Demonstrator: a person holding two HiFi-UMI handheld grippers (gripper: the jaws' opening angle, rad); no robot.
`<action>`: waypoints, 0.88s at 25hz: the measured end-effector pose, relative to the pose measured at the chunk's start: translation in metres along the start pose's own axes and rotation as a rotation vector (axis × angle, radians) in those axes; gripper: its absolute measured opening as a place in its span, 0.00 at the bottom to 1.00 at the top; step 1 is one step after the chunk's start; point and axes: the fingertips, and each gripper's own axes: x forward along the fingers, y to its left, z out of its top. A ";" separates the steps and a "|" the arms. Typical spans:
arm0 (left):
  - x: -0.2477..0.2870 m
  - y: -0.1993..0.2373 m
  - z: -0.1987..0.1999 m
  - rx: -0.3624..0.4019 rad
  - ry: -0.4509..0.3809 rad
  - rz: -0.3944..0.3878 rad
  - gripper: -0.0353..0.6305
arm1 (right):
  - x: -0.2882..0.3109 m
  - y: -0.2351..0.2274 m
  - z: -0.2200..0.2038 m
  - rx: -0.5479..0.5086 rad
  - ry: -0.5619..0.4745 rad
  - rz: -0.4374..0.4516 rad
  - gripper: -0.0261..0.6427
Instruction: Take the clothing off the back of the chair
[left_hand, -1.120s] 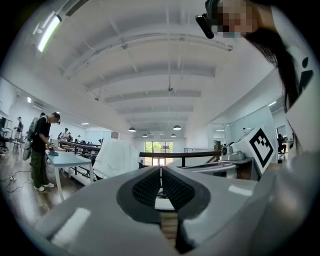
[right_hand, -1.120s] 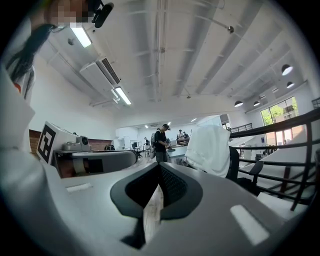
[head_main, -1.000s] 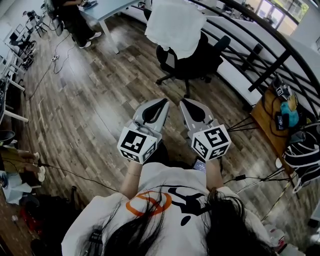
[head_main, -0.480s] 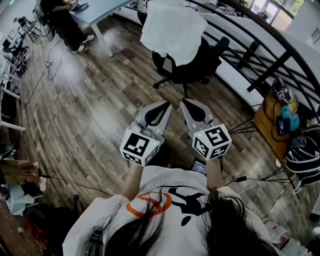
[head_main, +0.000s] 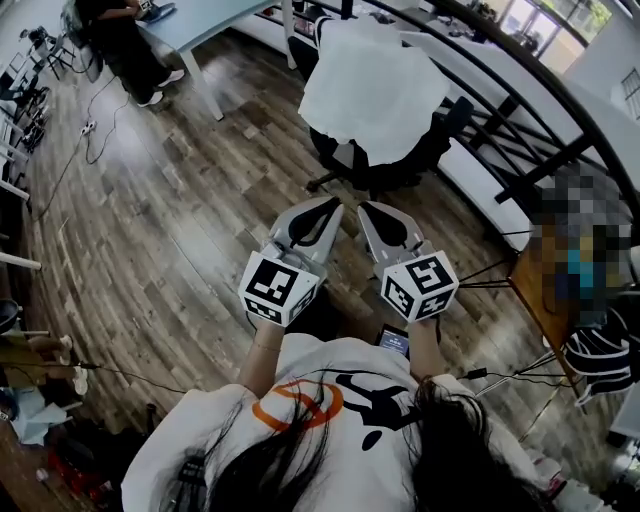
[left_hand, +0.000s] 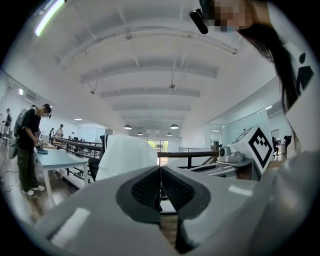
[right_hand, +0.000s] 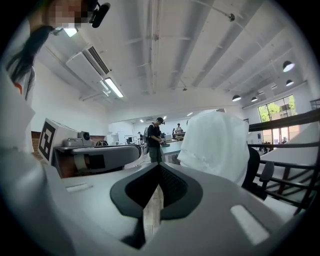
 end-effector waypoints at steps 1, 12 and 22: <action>0.003 0.010 0.001 -0.006 -0.003 0.001 0.05 | 0.008 -0.002 0.003 -0.005 0.003 -0.003 0.05; 0.038 0.090 0.001 -0.057 -0.023 -0.058 0.22 | 0.078 -0.027 0.012 -0.007 0.027 -0.070 0.05; 0.067 0.110 -0.007 -0.078 0.002 -0.140 0.30 | 0.096 -0.052 0.010 0.020 0.038 -0.156 0.05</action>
